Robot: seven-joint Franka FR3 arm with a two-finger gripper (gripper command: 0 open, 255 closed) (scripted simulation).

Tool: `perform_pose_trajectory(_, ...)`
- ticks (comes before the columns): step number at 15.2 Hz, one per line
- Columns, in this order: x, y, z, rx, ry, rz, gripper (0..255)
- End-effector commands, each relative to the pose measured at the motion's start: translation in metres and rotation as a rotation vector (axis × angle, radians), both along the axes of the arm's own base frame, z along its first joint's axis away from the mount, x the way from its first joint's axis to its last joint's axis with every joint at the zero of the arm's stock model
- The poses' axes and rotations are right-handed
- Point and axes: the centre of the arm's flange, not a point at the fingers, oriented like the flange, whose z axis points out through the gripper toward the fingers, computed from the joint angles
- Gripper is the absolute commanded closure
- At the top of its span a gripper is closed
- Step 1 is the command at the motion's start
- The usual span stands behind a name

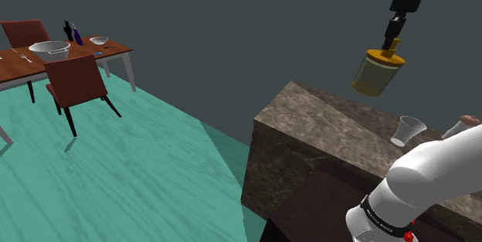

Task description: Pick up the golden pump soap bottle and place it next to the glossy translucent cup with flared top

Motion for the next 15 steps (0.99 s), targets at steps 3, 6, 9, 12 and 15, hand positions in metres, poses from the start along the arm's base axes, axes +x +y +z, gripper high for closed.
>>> perform_pose_trajectory(3,-0.041,-0.031,0.000,0.000,0.000,0.001,255)
perform_pose_trajectory(6,-0.072,-0.055,0.000,0.000,0.000,0.001,255)
perform_pose_trajectory(9,-0.103,-0.080,0.000,0.000,0.000,0.001,255)
perform_pose_trajectory(12,-0.133,-0.105,0.000,0.000,0.000,0.001,255)
perform_pose_trajectory(15,-0.164,-0.130,0.000,0.000,0.000,0.001,255)
